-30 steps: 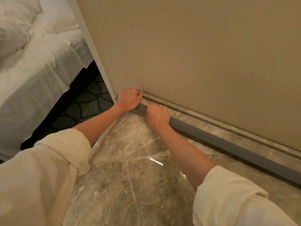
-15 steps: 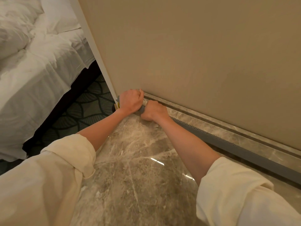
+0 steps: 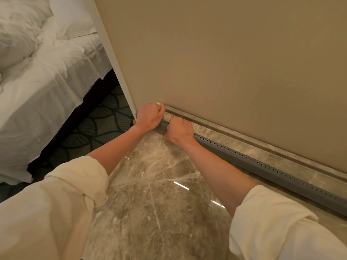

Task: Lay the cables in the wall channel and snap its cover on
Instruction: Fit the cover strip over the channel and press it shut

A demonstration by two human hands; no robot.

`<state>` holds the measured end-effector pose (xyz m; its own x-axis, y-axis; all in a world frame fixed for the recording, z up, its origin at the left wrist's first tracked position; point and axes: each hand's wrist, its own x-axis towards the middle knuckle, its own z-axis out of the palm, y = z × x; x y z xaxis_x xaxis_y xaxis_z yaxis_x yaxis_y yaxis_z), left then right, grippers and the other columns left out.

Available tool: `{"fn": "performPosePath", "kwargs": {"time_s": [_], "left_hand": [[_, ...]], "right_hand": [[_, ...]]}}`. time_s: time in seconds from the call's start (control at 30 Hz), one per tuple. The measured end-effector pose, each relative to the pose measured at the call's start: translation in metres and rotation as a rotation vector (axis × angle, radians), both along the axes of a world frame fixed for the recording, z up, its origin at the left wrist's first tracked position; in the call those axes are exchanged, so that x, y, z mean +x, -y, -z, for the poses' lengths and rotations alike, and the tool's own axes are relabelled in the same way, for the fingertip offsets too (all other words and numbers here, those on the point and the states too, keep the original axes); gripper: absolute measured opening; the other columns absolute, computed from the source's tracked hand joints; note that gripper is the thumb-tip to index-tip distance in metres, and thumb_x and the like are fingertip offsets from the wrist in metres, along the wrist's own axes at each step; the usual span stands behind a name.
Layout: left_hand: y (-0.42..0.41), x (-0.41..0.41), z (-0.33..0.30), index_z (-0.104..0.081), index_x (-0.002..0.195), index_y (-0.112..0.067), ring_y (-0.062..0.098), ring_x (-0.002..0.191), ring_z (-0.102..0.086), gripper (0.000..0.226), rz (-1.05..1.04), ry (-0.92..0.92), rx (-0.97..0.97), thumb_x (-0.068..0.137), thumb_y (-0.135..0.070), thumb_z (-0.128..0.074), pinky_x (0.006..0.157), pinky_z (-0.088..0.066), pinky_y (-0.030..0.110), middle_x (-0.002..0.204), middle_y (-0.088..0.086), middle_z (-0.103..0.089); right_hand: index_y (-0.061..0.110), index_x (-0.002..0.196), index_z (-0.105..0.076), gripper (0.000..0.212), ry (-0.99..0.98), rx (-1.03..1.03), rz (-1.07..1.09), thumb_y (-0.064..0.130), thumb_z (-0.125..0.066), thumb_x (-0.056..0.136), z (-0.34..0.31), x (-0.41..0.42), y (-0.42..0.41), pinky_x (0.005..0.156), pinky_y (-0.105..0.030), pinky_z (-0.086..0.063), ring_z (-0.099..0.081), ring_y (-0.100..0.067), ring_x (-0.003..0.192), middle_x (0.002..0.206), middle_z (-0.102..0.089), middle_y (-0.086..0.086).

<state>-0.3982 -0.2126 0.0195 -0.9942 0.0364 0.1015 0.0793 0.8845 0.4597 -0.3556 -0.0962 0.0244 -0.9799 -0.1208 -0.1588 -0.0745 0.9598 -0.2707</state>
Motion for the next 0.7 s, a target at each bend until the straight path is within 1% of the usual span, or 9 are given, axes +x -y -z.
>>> {"fn": "performPosePath", "kwargs": {"time_s": [0.07,0.13,0.2,0.27,0.37,0.43,0.5,0.57,0.7], "left_hand": [[0.011,0.001,-0.008,-0.07,0.062,-0.006,0.021,0.061,-0.061,0.058,0.118,0.074,0.062,0.1,-0.034,-0.034,0.066,-0.046,0.034,0.066,0.007,-0.069],[0.026,0.005,-0.016,-0.07,0.07,-0.008,0.019,0.067,-0.062,0.049,0.221,0.081,0.085,0.099,-0.033,-0.039,0.071,-0.046,0.033,0.073,0.006,-0.07],[0.04,0.01,-0.022,-0.07,0.082,-0.01,0.019,0.075,-0.062,0.031,0.293,0.046,0.031,0.095,-0.029,-0.049,0.073,-0.045,0.032,0.083,0.007,-0.071],[0.052,0.019,-0.026,-0.069,0.094,-0.012,0.018,0.084,-0.062,0.018,0.361,0.0,-0.032,0.087,-0.027,-0.061,0.078,-0.044,0.028,0.093,0.005,-0.071],[0.058,0.033,-0.028,-0.065,0.103,-0.016,0.018,0.092,-0.062,0.032,0.515,-0.116,-0.183,0.075,-0.031,-0.068,0.083,-0.047,0.03,0.098,0.001,-0.069],[0.055,0.041,-0.027,-0.063,0.108,-0.014,0.021,0.096,-0.062,0.036,0.595,-0.198,-0.292,0.074,-0.027,-0.069,0.086,-0.05,0.036,0.104,0.004,-0.069],[0.051,0.045,-0.025,-0.064,0.108,-0.007,0.028,0.095,-0.064,0.035,0.646,-0.305,-0.43,0.075,-0.015,-0.071,0.084,-0.054,0.04,0.103,0.011,-0.069],[0.048,0.047,-0.022,-0.064,0.103,-0.001,0.032,0.087,-0.066,0.032,0.667,-0.378,-0.507,0.073,-0.006,-0.073,0.077,-0.057,0.041,0.097,0.016,-0.069],[0.048,0.049,-0.022,-0.066,0.099,0.001,0.031,0.079,-0.066,0.03,0.667,-0.393,-0.471,0.07,0.001,-0.075,0.067,-0.059,0.039,0.09,0.017,-0.069]], "right_hand": [[0.014,0.089,-0.061,0.015,-0.011,0.013,-0.02,0.019,-0.066,0.075,-0.001,0.003,0.0,0.064,-0.03,-0.041,-0.067,-0.029,0.087,0.093,-0.069,-0.008],[0.017,0.083,-0.057,0.011,-0.026,0.026,-0.04,0.016,-0.065,0.076,-0.002,0.005,-0.001,0.062,-0.03,-0.04,-0.067,-0.029,0.085,0.089,-0.069,-0.007],[0.018,0.077,-0.049,0.014,-0.023,0.029,-0.048,0.015,-0.063,0.078,-0.002,0.006,-0.001,0.061,-0.03,-0.039,-0.066,-0.029,0.082,0.086,-0.067,-0.006],[0.018,0.078,-0.048,0.014,-0.013,0.022,-0.061,0.017,-0.063,0.079,-0.002,0.006,-0.002,0.061,-0.03,-0.038,-0.066,-0.029,0.083,0.088,-0.068,-0.007],[0.015,0.086,-0.056,0.013,0.003,0.008,-0.082,0.025,-0.063,0.081,-0.002,0.004,-0.003,0.062,-0.031,-0.038,-0.066,-0.029,0.085,0.09,-0.068,-0.007],[0.017,0.082,-0.052,0.016,0.015,-0.01,-0.094,0.029,-0.062,0.082,-0.001,0.003,-0.004,0.061,-0.031,-0.038,-0.065,-0.029,0.083,0.087,-0.066,-0.007],[0.018,0.078,-0.047,0.021,0.017,-0.028,-0.101,0.033,-0.061,0.082,0.0,0.002,-0.004,0.06,-0.031,-0.038,-0.064,-0.03,0.079,0.083,-0.063,-0.006],[0.018,0.075,-0.047,0.023,0.014,-0.04,-0.103,0.034,-0.06,0.082,0.001,0.002,-0.004,0.059,-0.031,-0.038,-0.063,-0.029,0.076,0.077,-0.059,-0.005],[0.017,0.075,-0.047,0.02,0.014,-0.058,-0.1,0.031,-0.059,0.082,0.001,0.002,-0.005,0.058,-0.031,-0.038,-0.062,-0.028,0.074,0.078,-0.061,-0.005]]}}
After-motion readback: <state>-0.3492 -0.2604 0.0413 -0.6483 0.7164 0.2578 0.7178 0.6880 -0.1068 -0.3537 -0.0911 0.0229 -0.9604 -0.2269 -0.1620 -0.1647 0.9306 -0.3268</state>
